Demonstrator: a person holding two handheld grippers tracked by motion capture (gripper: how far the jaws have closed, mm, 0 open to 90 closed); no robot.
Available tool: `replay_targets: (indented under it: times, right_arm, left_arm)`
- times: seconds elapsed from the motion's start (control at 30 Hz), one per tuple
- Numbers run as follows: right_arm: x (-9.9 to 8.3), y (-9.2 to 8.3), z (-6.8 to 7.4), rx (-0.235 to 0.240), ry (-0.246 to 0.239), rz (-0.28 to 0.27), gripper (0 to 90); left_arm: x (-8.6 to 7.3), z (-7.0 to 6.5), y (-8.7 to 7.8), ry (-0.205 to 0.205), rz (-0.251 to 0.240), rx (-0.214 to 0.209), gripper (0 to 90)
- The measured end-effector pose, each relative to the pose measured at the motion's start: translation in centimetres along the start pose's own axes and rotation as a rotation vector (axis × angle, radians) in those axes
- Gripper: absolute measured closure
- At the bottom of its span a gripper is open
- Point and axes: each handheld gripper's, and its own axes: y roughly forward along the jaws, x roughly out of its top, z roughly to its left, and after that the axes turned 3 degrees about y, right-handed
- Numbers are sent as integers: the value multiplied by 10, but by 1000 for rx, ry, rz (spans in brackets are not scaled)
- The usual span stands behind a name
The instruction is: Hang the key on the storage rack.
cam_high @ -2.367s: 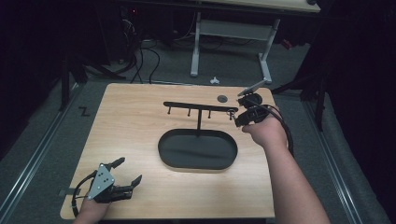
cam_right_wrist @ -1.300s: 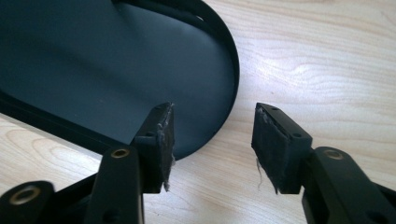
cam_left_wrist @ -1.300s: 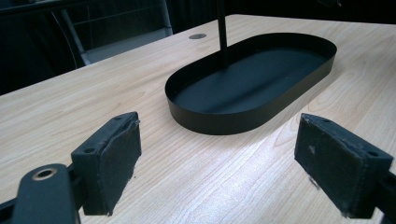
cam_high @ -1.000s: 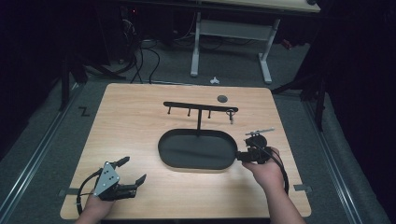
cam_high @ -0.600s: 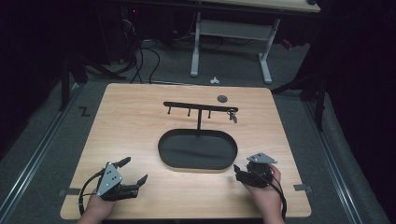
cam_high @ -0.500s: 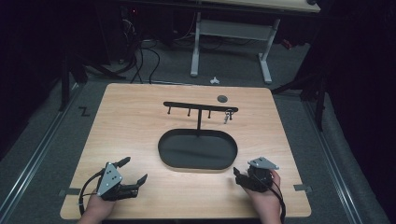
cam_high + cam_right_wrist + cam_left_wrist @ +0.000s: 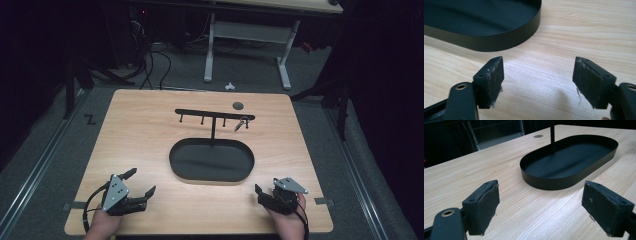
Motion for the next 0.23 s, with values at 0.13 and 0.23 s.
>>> replay_targets:
  times: [0.13, 0.23]
  right_arm:
    - [-2, 0, 0, -3, 2, 4, 242]
    - [-2, -1, 0, -10, 12, 3, 241]
  left_arm:
    - [0, 0, 2, 10, -2, -9, 151]
    - [1, 0, 2, 7, -7, -19, 151]
